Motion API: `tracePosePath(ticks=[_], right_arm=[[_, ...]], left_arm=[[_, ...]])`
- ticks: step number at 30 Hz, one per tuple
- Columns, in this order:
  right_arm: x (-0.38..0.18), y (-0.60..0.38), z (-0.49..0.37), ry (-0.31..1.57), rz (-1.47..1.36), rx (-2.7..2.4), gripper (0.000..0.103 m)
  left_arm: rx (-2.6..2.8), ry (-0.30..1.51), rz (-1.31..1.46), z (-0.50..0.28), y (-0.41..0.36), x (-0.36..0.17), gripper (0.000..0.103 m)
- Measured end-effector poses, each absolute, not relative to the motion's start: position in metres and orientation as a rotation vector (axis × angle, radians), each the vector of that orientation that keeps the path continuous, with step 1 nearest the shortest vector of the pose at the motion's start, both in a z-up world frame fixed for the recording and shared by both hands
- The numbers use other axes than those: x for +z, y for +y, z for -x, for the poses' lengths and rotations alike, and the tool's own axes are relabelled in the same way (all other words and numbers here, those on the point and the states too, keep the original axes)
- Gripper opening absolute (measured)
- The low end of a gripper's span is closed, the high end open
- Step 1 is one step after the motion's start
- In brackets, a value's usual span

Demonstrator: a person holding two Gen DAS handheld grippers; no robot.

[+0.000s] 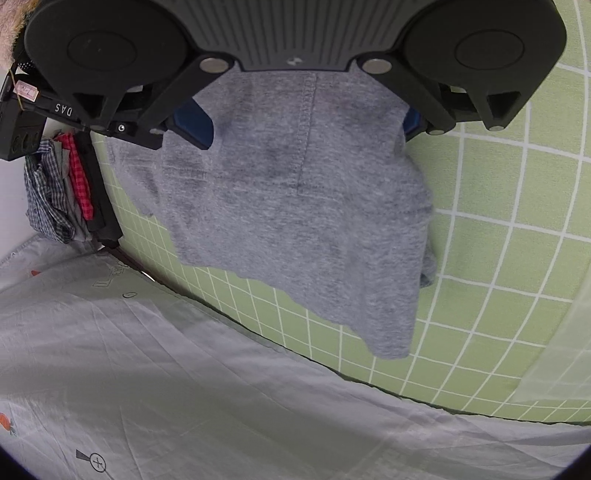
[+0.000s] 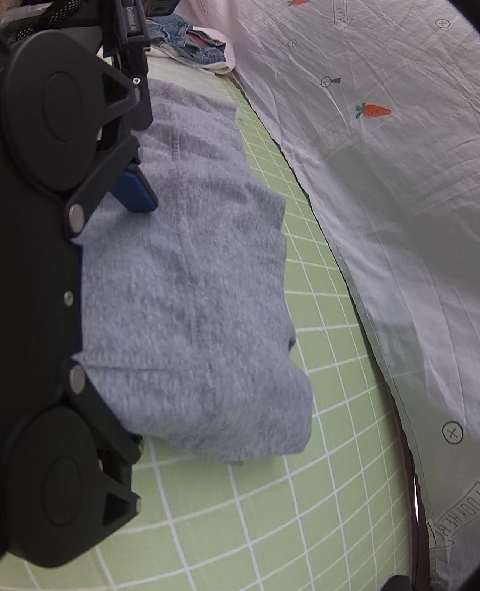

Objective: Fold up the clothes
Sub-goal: 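Carry the folded hoodie with both tools onto the clothes stack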

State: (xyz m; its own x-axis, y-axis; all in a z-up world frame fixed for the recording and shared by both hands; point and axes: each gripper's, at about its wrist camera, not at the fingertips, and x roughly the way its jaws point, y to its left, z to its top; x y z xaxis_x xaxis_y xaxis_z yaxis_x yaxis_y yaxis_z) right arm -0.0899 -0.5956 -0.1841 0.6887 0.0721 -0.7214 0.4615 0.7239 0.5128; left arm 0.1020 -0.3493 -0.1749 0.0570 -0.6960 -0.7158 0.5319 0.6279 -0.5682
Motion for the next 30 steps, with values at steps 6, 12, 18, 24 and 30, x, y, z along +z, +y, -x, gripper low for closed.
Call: tracePosePath(ticks=[6, 12, 18, 24, 30], right_arm=[[-0.187, -0.582, 0.111, 0.720, -0.898, -0.243, 0.053], [-0.170, -0.586, 0.172, 0.666, -1.045, -0.282, 0.047], [-0.139, -0.599, 0.252, 0.518, -1.123, -0.404, 0.045], [-0.092, -0.626, 0.325, 0.369, -1.075, -0.494, 0.045], [-0.046, -0.687, 0.384, 0.352, -0.980, -0.543, 0.045]], left_arm=[[-0.958, 1.304, 0.368, -0.072, -0.340, -0.193, 0.060], [-1.023, 1.341, 0.341, -0.027, -0.350, -0.183, 0.054], [-1.206, 1.325, 0.231, 0.019, -0.392, -0.155, 0.052], [-1.388, 1.247, 0.163, 0.063, -0.453, -0.116, 0.052], [-1.495, 1.232, 0.165, 0.113, -0.526, -0.094, 0.051]])
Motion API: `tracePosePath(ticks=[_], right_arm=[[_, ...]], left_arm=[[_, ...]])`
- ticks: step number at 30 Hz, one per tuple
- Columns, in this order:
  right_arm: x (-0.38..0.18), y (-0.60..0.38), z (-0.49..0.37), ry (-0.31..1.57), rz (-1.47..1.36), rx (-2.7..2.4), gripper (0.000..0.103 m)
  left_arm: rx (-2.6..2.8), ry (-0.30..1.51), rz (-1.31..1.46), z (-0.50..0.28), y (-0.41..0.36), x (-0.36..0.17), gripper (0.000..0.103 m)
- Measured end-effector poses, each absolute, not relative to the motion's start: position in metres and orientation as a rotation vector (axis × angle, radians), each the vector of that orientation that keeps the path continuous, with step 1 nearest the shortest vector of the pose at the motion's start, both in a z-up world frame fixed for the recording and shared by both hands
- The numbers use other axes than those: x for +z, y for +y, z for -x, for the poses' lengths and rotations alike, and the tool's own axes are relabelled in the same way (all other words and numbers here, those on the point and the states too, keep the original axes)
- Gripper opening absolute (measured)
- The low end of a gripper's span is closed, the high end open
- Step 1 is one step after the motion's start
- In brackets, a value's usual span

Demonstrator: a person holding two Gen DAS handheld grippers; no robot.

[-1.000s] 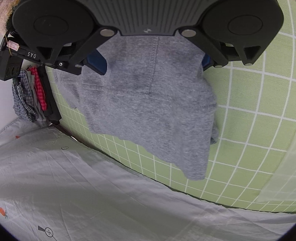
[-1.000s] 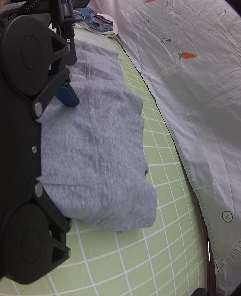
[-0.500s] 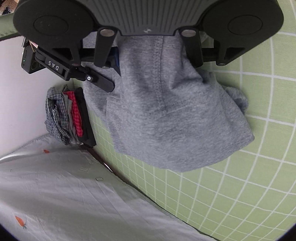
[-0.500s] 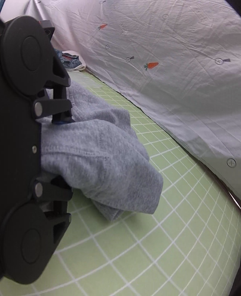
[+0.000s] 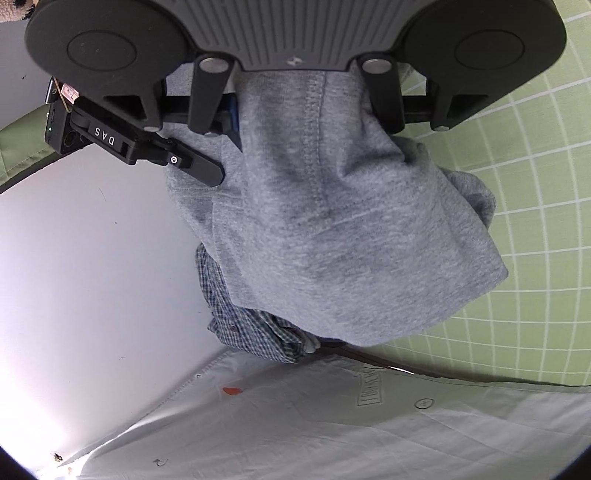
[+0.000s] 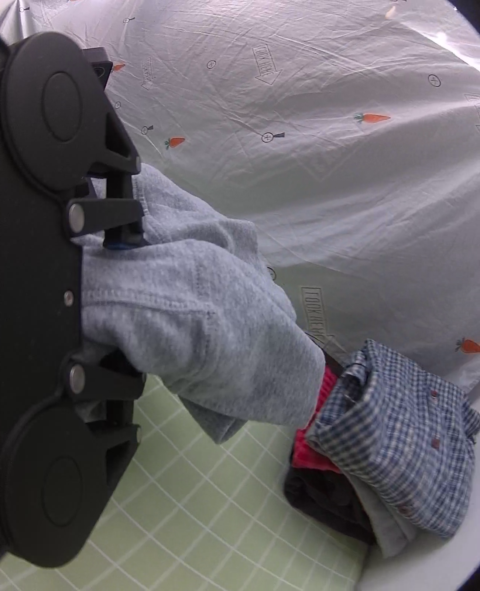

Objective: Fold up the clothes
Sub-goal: 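Carry the folded hoodie with both tools onto the clothes stack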

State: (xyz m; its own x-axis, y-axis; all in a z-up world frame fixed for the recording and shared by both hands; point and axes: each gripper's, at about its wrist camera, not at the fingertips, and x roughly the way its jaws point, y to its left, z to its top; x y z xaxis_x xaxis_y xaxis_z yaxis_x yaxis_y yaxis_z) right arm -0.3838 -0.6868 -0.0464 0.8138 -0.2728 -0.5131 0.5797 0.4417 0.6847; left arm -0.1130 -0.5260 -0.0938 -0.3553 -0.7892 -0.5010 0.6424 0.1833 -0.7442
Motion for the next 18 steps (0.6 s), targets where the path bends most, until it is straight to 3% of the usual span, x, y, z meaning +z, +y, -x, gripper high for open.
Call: tracePosePath(ticks=[10, 18], right_arm=[[0.040, -0.836, 0.437, 0.402, -0.894, -0.446, 0.045], [0.086, -0.961, 0.382, 0.600, -0.655, -0.418, 0.045]], left_arm=[[-1.544, 1.197, 0.244, 0.176, -0.654, -0.035, 0.050], [-1.468, 1.196, 0.218, 0.164, -0.781, -0.005, 0.050]])
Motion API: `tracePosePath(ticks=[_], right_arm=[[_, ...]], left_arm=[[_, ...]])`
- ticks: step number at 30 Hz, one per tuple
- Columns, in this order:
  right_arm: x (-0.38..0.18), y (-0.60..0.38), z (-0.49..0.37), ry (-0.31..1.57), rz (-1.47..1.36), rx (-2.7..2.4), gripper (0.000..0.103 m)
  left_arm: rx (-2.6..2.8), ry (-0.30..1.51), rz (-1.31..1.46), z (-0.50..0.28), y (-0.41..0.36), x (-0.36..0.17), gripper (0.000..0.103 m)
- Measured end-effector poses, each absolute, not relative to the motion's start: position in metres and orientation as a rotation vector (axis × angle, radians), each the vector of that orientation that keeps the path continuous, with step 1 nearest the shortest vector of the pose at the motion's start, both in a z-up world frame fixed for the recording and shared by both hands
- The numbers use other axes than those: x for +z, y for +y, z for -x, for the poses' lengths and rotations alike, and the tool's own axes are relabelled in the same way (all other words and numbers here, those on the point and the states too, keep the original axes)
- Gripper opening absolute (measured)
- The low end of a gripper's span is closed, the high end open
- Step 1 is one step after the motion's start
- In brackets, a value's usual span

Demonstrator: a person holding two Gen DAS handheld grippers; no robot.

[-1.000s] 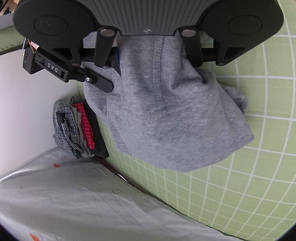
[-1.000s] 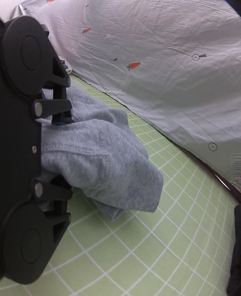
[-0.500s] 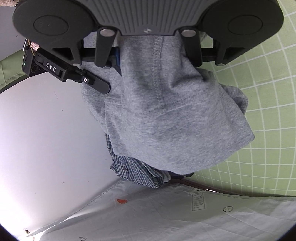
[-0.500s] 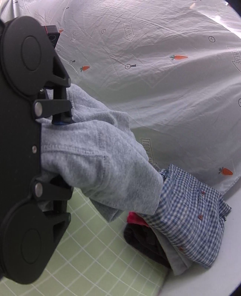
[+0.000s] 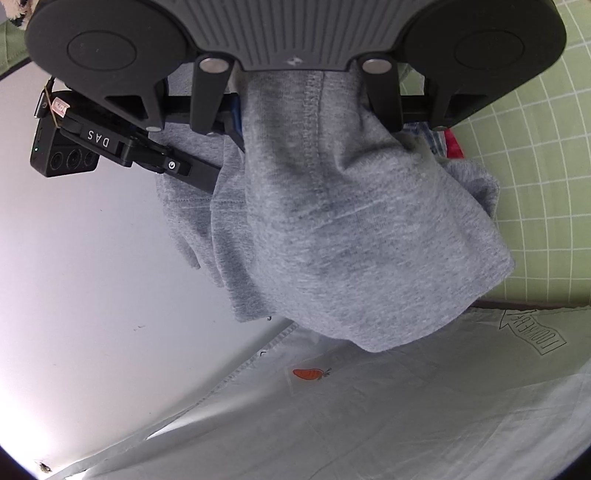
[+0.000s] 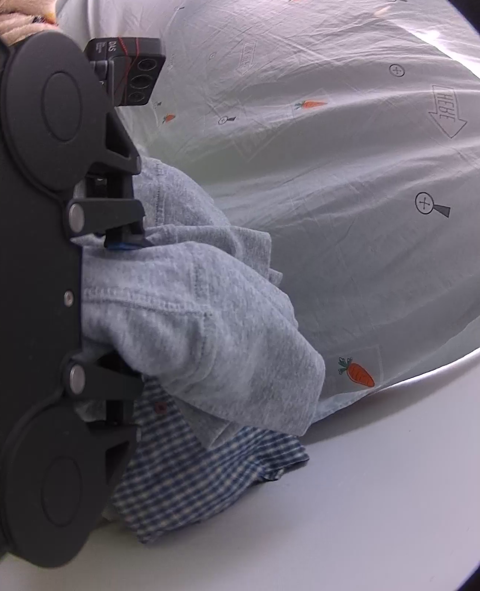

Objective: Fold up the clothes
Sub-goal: 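Carry the folded hoodie with both tools onto the clothes stack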

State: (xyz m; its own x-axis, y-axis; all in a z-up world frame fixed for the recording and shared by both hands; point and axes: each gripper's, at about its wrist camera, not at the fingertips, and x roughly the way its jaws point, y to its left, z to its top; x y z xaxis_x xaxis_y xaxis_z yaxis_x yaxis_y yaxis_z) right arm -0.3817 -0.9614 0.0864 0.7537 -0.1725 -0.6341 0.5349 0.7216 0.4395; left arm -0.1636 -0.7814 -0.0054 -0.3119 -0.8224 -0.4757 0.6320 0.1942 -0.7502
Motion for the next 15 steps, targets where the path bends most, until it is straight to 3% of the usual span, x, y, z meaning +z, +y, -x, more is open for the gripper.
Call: tracePosePath(ticks=[5, 9, 15], right_arm=[[0.088, -1.008, 0.329, 0.727, -0.402, -0.433, 0.044], [0.052, -1.038, 0.299, 0.877, -0.227, -0.530, 0.048], [0.030, -1.045, 0.301, 0.887, -0.198, -0.523, 0.071]], left_arm=[[-1.412, 1.155, 0.200, 0.146, -0.841, -0.013, 0.050], [-1.299, 1.127, 0.143, 0.137, -0.867, -0.045, 0.052], [-1.272, 1.121, 0.043, 0.120, -0.862, -0.066, 0.066]])
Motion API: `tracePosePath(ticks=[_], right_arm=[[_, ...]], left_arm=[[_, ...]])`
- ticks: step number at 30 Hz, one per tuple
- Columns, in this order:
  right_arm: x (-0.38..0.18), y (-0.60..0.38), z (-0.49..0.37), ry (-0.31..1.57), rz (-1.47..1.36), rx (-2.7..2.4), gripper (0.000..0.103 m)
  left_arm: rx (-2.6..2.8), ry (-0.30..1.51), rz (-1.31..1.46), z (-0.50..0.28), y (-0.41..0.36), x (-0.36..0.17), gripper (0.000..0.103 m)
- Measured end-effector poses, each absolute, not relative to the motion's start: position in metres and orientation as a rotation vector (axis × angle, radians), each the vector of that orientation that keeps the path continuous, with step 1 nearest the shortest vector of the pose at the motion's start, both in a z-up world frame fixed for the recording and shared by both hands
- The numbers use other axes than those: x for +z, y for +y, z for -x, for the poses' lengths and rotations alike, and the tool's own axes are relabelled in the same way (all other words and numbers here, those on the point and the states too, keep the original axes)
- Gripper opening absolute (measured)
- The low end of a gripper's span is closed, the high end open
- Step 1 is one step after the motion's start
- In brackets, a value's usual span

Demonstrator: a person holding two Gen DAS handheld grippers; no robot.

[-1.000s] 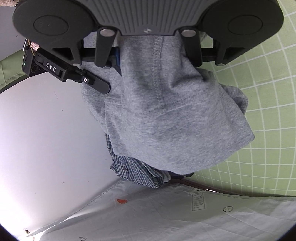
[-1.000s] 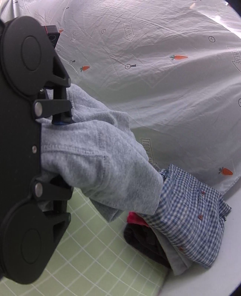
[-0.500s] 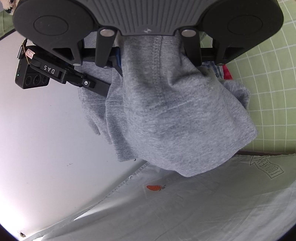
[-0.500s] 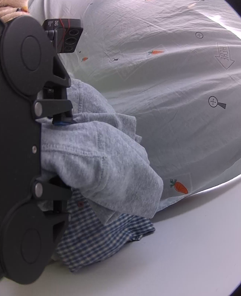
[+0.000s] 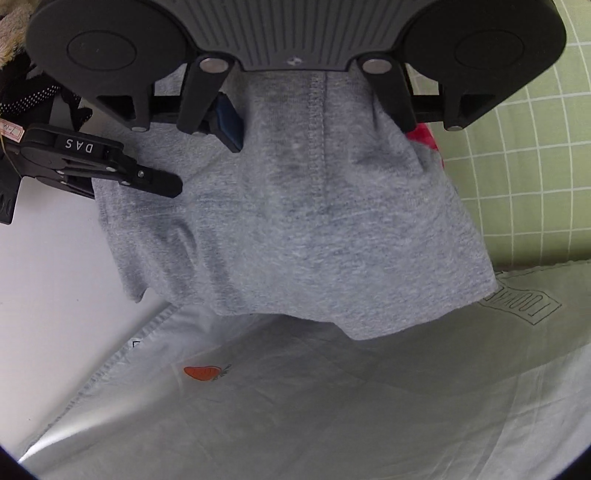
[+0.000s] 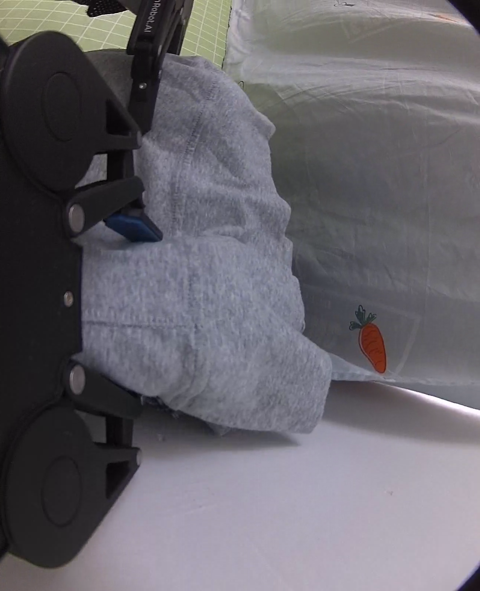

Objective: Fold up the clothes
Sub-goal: 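Carry the folded hoodie with both tools onto the clothes stack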

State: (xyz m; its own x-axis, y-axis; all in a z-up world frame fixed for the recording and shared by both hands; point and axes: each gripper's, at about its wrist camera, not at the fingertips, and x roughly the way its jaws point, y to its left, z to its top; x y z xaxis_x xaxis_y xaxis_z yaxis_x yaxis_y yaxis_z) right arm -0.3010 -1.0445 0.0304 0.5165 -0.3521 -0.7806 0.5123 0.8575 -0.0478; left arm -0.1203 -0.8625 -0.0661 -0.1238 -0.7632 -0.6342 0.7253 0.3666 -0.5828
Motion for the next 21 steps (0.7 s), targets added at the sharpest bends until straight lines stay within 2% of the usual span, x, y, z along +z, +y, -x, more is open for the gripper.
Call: tracePosePath(ticks=[3, 10, 16, 21], right_arm=[[0.039, -1.045, 0.298, 0.895, -0.137, -0.555, 0.076], [0.055, -1.025, 0.289, 0.902, 0.007, -0.568, 0.079], [0.082, -1.012, 0.285, 0.874, 0.118, -0.555, 0.080], [0.110, -1.003, 0.285, 0.781, 0.226, -0.605, 0.085]], left_arm=[[-1.284, 1.074, 0.011, 0.118, -0.862, -0.063, 0.073], [-1.266, 1.133, 0.041, 0.110, -0.842, -0.078, 0.078], [-1.258, 1.141, 0.040, 0.107, -0.842, -0.078, 0.078], [-1.254, 1.137, 0.028, 0.108, -0.846, -0.077, 0.078]])
